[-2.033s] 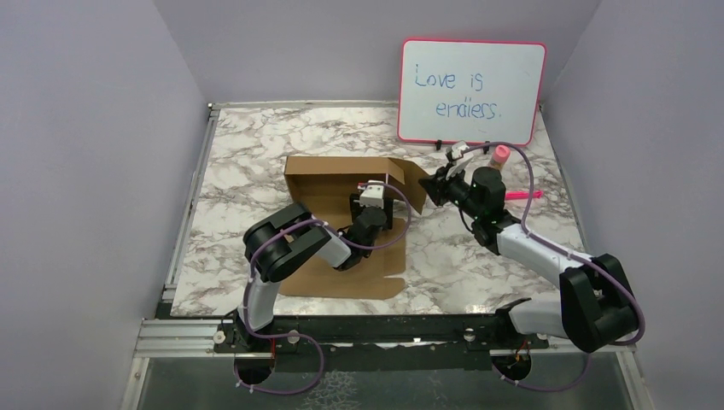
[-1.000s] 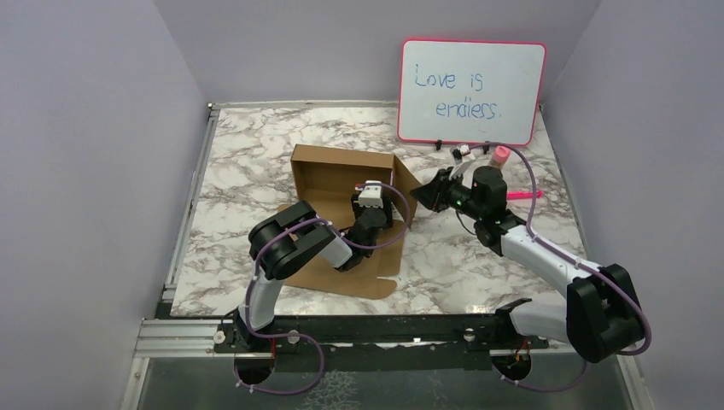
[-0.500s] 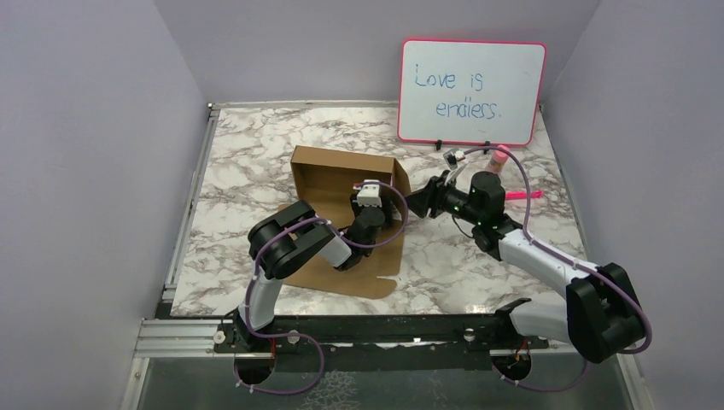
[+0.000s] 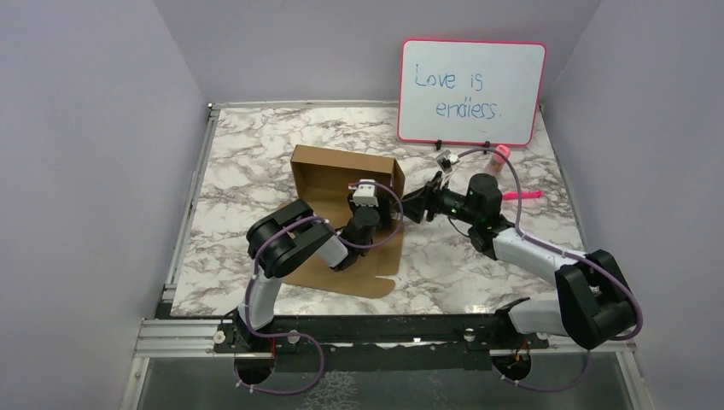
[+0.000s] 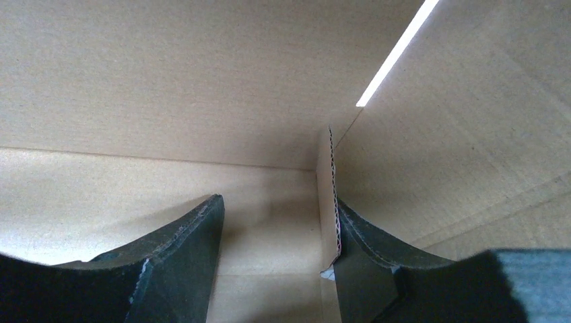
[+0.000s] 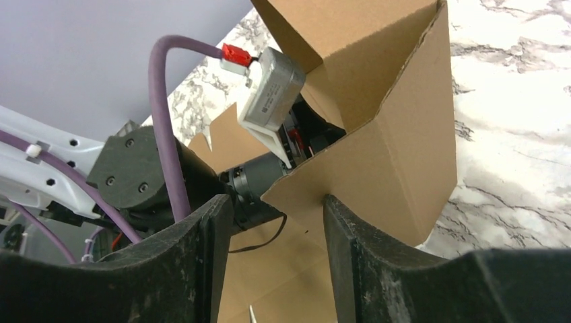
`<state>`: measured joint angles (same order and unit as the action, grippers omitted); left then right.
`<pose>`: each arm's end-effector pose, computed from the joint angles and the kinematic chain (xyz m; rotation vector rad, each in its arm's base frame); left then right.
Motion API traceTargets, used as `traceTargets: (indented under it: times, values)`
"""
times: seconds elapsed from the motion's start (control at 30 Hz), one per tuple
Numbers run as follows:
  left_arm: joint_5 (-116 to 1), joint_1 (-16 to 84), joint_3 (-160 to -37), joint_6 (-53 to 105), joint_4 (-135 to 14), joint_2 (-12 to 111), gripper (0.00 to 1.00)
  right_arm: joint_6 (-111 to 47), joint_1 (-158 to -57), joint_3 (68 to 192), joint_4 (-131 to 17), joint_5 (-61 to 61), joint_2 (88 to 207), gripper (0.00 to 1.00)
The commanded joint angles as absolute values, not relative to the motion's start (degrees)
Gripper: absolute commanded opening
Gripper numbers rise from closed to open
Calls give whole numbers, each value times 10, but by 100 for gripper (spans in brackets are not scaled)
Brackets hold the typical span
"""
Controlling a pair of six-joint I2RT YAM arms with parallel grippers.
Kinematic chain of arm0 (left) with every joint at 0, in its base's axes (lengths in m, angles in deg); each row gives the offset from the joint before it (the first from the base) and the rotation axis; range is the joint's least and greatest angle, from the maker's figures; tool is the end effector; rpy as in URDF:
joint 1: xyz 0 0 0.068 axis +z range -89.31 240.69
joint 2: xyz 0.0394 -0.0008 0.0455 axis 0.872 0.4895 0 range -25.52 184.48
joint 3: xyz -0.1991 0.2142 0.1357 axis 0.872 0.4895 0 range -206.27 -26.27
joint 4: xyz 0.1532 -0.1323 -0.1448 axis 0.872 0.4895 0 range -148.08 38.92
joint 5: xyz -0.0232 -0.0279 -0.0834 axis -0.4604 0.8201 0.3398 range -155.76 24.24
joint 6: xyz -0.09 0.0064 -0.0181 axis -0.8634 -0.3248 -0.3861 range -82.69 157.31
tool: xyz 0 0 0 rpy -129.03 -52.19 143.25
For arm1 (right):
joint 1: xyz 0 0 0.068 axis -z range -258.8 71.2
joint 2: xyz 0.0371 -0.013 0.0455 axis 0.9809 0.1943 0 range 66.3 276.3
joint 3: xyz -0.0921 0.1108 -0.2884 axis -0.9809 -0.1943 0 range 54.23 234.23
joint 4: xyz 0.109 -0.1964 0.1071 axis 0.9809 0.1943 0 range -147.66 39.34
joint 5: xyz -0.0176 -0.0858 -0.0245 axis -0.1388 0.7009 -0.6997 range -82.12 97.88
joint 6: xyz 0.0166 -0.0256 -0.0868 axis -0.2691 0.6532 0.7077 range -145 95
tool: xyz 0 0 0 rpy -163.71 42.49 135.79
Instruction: Fold the paper box
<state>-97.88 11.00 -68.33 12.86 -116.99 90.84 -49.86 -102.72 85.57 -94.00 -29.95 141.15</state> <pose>0.3047 -0.2911 0.1509 0.0080 1.8161 -0.4074 0.2401 0.1618 0.2843 -0.5113 1.7433 1.1762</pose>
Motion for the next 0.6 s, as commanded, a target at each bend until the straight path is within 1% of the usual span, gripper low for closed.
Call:
traceTargets:
  times: [0.0,0.3,0.57]
  values:
    - [-946,114,-660,118,-1143,900,58,-458,-1030,840,-939,-283,1395,58]
    - [-931,113,-659,117,-1149,888,59,-406,-1029,839,-874,-207,1326,68]
    - [-928,114,-656,116,-1152,877,60,-384,-1029,831,-851,-131,1282,70]
